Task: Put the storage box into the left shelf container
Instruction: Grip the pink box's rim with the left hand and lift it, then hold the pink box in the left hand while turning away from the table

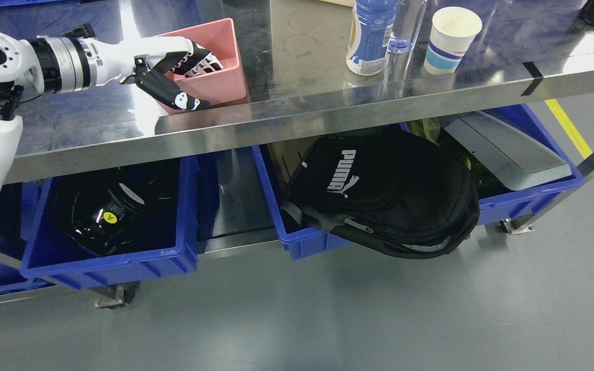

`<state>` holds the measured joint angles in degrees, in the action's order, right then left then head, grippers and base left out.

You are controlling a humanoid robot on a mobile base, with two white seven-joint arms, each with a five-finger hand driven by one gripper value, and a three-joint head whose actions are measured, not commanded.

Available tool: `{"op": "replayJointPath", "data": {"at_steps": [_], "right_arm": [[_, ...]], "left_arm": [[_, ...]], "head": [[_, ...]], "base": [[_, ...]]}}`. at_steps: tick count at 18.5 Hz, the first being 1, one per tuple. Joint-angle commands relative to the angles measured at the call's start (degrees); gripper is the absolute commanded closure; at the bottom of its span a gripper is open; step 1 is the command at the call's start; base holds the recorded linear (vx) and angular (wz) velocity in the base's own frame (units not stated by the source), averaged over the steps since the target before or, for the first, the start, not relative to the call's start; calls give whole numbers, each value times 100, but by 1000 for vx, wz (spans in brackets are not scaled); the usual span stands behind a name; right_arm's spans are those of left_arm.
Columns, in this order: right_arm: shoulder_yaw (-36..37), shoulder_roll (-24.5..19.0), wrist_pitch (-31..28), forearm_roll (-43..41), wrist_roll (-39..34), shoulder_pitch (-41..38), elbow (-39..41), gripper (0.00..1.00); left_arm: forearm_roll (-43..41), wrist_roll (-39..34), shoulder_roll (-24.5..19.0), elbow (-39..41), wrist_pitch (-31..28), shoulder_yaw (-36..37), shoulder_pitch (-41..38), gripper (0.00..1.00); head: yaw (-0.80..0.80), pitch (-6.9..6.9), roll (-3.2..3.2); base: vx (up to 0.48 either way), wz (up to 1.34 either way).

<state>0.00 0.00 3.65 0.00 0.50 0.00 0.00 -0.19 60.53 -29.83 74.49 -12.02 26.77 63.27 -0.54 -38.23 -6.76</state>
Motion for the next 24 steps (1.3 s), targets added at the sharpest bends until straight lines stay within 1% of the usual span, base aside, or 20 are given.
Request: {"op": "replayJointPath", "data": {"at_steps": [1,4,7,8,9,10,14,16,17,18,21,24], "right_arm": [[17,100,4,-9,29,35,100,0],[17,100,4,-9,30,35,100,0],[17,100,4,-9,21,35,100,0],[17,100,4,-9,29,35,100,0],[17,100,4,-9,30,35,100,0],[17,100,4,-9,21,35,100,0],[17,100,4,-9,30,35,100,0],[17,100,4,-9,30,35,100,0],[17,100,4,-9,21,35,100,0],[17,100,4,-9,21,35,100,0],[17,100,4,-9,29,35,100,0],[17,100,4,-9,21,35,100,0]], "left_arm": [[-16,-24,214,-497,603,-1076,-43,99],[-244,-33,363,-497,858,-1577,-26,100],[-236,-42,442,-480,1218,-1798,114,100],[-227,-42,469,-462,1437,-1816,150,99],[-227,-42,504,-453,1839,-1833,150,99],[-227,-42,522,-436,2035,-1851,133,99],[-219,-33,706,-234,2133,-2009,141,100],[-218,-42,803,11,2195,-2018,220,99],[-227,-50,820,152,2326,-2018,264,99],[-227,-68,803,319,2423,-2018,247,99],[-245,-103,759,741,2459,-2018,168,99],[-262,-121,750,768,2476,-2036,80,99]], "head": [[0,0,0],[0,0,0],[0,0,0],[0,0,0],[0,0,0],[0,0,0],[0,0,0],[0,0,0],[0,0,0],[0,0,0],[0,0,0],[0,0,0]], "base": [[-1,-29],[0,-10],[1,10],[0,0],[0,0],[0,0],[0,0],[0,0],[0,0],[0,0],[-1,-4],[-1,-4]]}}
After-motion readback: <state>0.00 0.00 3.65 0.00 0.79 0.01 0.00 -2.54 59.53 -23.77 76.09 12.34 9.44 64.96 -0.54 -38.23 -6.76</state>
